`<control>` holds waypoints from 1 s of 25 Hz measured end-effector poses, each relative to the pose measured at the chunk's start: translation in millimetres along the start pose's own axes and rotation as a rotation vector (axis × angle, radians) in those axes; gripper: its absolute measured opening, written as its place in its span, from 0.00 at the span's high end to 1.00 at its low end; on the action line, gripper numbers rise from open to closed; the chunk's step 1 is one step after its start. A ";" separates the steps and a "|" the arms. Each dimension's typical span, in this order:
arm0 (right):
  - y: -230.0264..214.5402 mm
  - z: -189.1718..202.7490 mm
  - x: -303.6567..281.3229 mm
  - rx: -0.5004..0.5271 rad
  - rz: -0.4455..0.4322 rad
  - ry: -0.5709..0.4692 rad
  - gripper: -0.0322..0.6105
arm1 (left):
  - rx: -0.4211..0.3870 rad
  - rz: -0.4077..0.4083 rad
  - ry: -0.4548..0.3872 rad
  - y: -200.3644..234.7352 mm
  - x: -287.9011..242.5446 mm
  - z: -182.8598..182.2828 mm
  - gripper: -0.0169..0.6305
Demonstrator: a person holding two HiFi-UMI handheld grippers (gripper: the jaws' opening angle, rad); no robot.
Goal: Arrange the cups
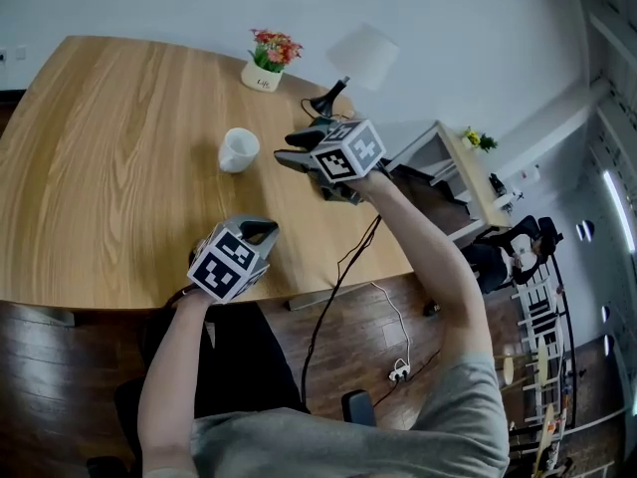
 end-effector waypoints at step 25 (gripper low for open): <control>-26.8 -2.6 -105.7 -0.316 -0.221 0.249 0.89 | -0.005 0.008 -0.004 -2.1 -0.8 -1.1 0.96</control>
Point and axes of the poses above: the fingertips, and each gripper's own axes: x backward along the fingers, y to its left, z out of its underside, the point moved 4 cm from there along x, backward along the fingers, and after that the axes turned 13 degrees about x, right-handed, at the moved point
